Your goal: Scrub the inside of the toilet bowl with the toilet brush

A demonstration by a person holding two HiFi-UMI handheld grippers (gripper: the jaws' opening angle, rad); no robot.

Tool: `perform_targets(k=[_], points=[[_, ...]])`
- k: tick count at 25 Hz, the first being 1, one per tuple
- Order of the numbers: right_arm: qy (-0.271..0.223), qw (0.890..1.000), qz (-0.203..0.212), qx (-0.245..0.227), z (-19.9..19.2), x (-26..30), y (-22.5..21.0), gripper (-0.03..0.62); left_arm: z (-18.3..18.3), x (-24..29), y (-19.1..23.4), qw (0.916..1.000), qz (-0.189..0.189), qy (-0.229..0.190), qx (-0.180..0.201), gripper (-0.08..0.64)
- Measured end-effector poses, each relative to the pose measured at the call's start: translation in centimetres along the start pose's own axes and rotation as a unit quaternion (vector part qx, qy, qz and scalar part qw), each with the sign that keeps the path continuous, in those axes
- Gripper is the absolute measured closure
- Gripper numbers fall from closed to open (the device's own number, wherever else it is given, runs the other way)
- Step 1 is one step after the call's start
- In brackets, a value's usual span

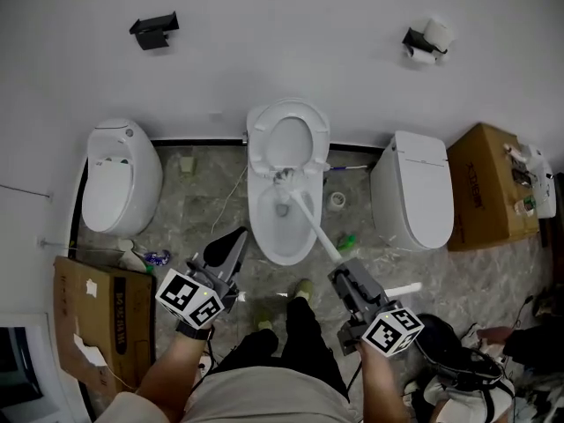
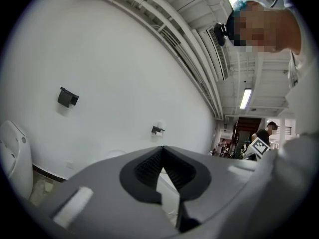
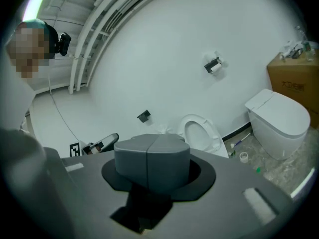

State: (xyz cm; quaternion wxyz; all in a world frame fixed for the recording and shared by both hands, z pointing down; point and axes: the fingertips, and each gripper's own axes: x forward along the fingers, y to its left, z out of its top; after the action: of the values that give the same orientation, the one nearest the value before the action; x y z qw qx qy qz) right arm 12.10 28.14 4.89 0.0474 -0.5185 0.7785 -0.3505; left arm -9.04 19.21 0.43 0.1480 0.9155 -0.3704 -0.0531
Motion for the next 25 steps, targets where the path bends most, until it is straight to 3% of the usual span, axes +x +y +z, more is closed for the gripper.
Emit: perform_targets(k=[9, 18, 25], points=[[0.083, 0.996, -0.013, 0.044, -3.4, 9.3, -10.1, 0.428, -3.9, 6.8, 5.2, 0.9992, 0.02, 0.033, -0.008, 0.557], [0.186, 0.979, -0.022, 0.078, -6.2, 18.3, -21.4, 0.428, -9.3, 15.1, 10.9, 0.9943, 0.066, 0.078, -0.03, 0.557], [0.214, 0.968, -0.049, 0.119, -11.9, 24.2, -27.0, 0.428, -15.8, 17.8, 14.1, 0.9905, 0.075, 0.107, -0.043, 0.557]])
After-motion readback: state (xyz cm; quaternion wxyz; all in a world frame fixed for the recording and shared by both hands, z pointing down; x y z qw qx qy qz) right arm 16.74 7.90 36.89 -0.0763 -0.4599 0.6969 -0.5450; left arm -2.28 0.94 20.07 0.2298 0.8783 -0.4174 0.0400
